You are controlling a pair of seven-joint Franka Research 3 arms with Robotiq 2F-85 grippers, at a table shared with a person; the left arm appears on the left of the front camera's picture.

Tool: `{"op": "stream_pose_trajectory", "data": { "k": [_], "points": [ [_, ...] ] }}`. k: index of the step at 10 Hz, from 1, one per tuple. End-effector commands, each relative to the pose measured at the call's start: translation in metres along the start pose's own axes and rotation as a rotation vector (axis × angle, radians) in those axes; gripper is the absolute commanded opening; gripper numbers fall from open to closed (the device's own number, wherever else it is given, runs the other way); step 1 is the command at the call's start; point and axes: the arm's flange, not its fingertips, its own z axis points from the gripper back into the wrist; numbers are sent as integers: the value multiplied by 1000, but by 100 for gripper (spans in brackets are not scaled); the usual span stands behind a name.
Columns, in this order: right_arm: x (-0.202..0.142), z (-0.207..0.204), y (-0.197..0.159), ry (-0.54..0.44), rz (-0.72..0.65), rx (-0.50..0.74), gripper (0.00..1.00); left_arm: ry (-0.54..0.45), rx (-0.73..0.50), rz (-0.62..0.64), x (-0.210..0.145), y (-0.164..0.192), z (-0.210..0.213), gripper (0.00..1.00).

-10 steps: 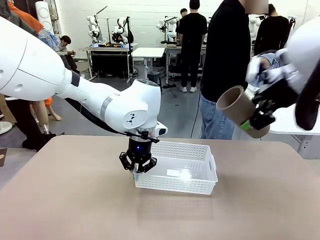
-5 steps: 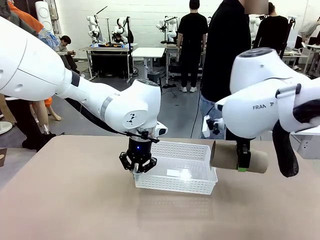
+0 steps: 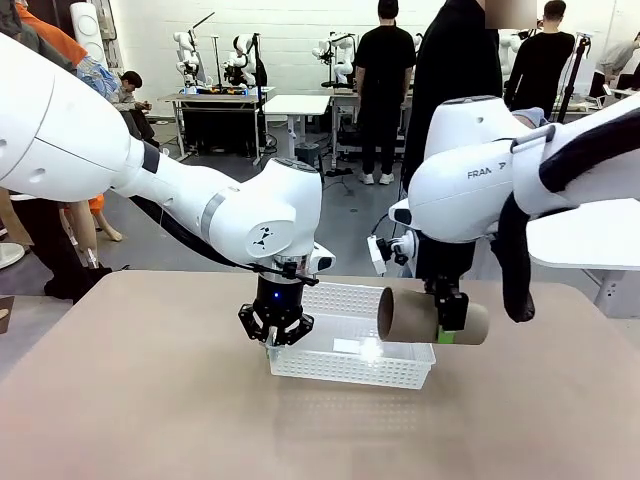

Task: Clean and organize the cups into the basket.
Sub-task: Pick up the Organizing basket and move it to the center of the table, then pick up the Reusable plastic cup from the right side of the table and place it inside the Organizing basket.

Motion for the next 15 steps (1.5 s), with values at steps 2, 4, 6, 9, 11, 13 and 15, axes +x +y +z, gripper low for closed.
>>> {"op": "stream_pose_trajectory", "data": {
  "k": [2, 4, 6, 9, 11, 13, 15],
  "points": [
    [0, 0, 0, 0, 0, 0, 83, 9, 10, -9, -3, -2, -6, 0],
    [0, 0, 0, 0, 0, 0, 83, 9, 10, -9, -3, -2, -6, 0],
    [0, 0, 0, 0, 0, 0, 83, 9, 10, -9, -3, -2, -6, 0],
    [2, 0, -4, -25, 17, 6, 83, 9, 10, -9, -3, -2, -6, 0],
    [38, 4, -16, -47, 42, -73, 83, 9, 10, -9, -3, -2, -6, 0],
    [58, 3, -24, -49, 38, -118, 83, 9, 10, -9, -3, -2, -6, 0],
    [60, -14, -33, -60, 29, -69, 83, 9, 10, -9, -3, -2, -6, 0]
  ]
}}
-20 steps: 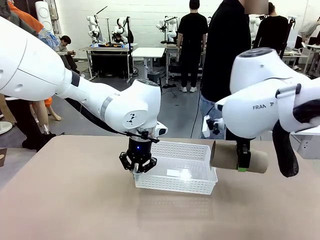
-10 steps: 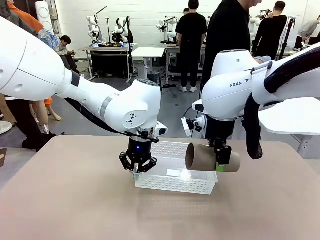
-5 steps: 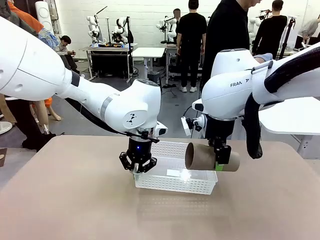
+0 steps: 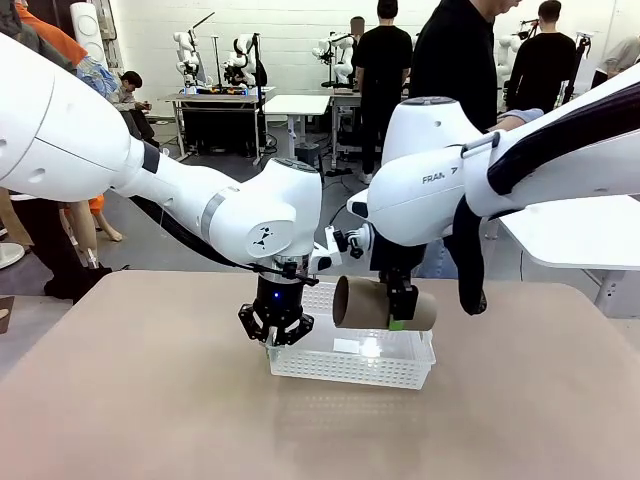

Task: Clean and organize the cups into the basket.
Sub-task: Pick up the Organizing basket and move it to the center of the table, then pick up the Reusable plastic cup from the right side of the table and place it inside the Organizing basket.

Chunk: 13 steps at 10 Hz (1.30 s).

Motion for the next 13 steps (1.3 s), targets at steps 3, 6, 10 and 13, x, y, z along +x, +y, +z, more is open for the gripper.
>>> {"op": "stream_pose_trajectory", "data": {
  "k": [3, 6, 10, 13],
  "points": [
    [-11, -32, -13, -41, -55, 23, 83, 9, 10, -9, -3, -2, -6, 0],
    [-23, -42, -15, -104, -105, 0, 83, 9, 10, -9, -3, -2, -6, 0],
    [-28, -45, -18, -201, -90, -60, 83, 9, 10, -9, -3, -2, -6, 0],
    [-33, -57, -25, -249, -98, -21, 83, 9, 10, -9, -3, -2, -6, 0]
  ]
}}
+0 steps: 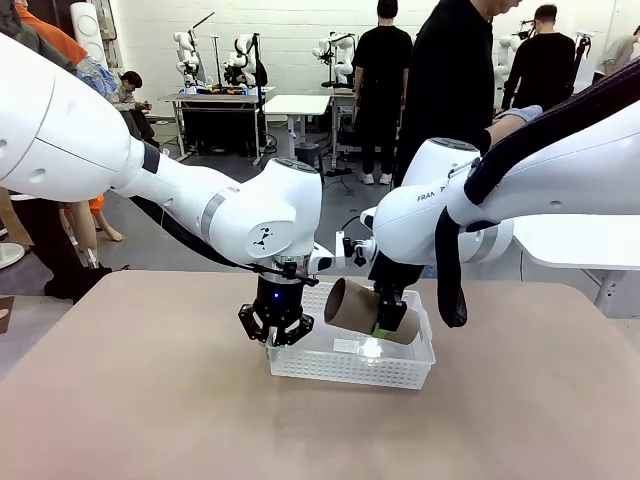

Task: Clean and organize the cups into the basket.
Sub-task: Pick up the Organizing basket and move it to the center of the table, then pick up the Reusable plastic cup from the right side of the table and place it inside the Organizing basket.

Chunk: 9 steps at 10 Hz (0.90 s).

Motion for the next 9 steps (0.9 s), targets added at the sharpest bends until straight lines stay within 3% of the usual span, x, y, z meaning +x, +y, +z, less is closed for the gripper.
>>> {"op": "stream_pose_trajectory", "data": {
  "k": [1, 2, 6, 7, 9],
  "points": [
    [-13, -8, 0, -49, -12, 47, 83, 8, 9, -9, -3, -2, -6, 0],
    [-14, -11, 0, -39, -33, 104, 83, 8, 9, -9, -3, -2, -6, 0],
    [-22, -12, 14, 5, -66, 132, 83, 8, 9, -9, -3, -2, -6, 0],
    [-23, -12, 14, 1, -66, 126, 100, 8, 9, -9, -3, -2, -6, 0],
    [-22, -11, 14, -4, -60, 121, 100, 8, 9, -9, -3, -2, -6, 0]
  ]
}}
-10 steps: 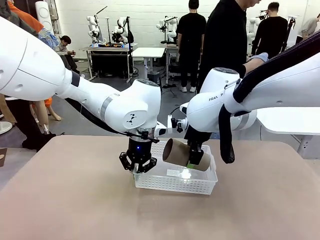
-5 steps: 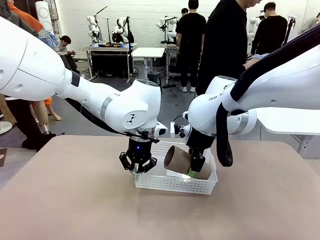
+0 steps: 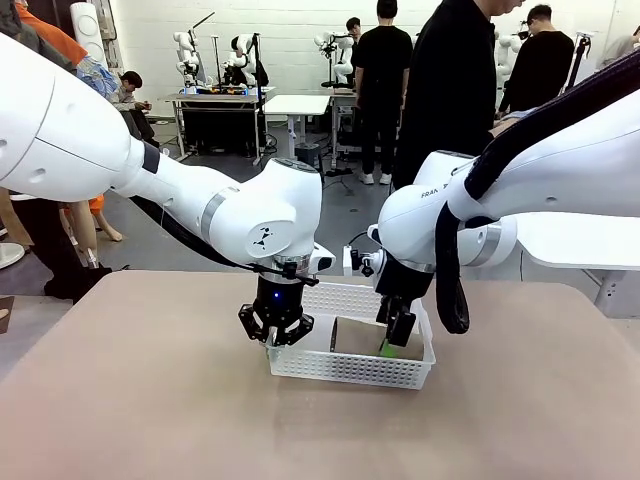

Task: Clean and organize the cups into the basket.
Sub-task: Pick up the Organizing basket and move it to the center of the table, then pick up the Reusable plastic cup from the right side of the table and place it inside the Organizing basket.

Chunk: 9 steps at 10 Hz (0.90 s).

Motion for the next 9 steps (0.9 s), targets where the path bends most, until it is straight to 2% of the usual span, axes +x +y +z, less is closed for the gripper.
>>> {"op": "stream_pose_trajectory", "data": {
  "k": [1, 3, 5, 6, 8, 9],
  "points": [
    [-6, 1, 6, -18, -9, -1, 100, 9, 10, -9, -3, -2, -6, 0],
    [-8, 7, 9, -31, -3, -16, 100, 9, 10, -9, -3, -2, -6, 0],
    [-13, 30, 21, -39, -8, -73, 100, 9, 10, -9, -3, -2, -6, 0],
    [-25, 57, 36, -52, 8, -141, 100, 9, 10, -9, -3, -2, -6, 0],
    [-68, 122, 85, -177, 0, -333, 100, 9, 10, -9, -3, -2, -6, 0],
    [-93, 136, 99, -228, -26, -368, 100, 9, 10, -9, -3, -2, -6, 0]
  ]
}}
